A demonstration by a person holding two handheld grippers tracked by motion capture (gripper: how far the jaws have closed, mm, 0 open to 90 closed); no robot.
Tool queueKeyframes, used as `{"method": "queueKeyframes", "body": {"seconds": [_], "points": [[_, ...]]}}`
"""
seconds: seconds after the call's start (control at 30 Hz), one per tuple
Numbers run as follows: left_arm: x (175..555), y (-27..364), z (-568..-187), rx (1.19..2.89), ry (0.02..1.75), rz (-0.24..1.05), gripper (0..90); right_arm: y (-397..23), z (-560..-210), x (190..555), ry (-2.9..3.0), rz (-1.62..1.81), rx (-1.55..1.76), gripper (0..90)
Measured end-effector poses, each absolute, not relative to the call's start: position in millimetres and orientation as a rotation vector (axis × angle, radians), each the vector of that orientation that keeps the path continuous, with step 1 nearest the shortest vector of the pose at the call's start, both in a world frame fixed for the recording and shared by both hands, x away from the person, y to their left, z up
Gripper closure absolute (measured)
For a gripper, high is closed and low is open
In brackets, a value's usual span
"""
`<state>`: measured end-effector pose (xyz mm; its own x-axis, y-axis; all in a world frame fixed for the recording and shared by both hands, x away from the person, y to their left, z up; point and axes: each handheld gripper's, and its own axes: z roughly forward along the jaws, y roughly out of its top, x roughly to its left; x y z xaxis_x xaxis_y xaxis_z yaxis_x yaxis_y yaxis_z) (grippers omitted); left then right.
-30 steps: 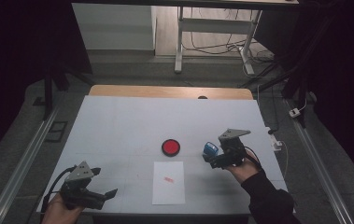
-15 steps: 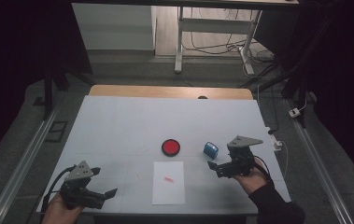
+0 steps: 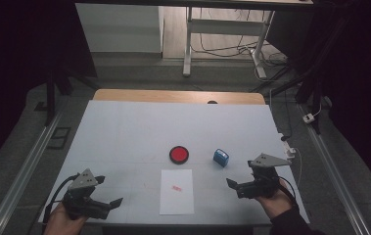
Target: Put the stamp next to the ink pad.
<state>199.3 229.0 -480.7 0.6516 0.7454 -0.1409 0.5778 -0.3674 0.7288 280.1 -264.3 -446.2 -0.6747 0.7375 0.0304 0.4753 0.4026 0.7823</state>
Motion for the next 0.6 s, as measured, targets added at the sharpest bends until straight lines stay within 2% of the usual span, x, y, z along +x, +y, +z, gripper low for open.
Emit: {"method": "queueKeyframes", "body": {"seconds": [0.6], "points": [[199,229,-481,2.078,1.037,0.273,1.6,-301,-451,240,2.278,1.098,1.164,0.0]]}}
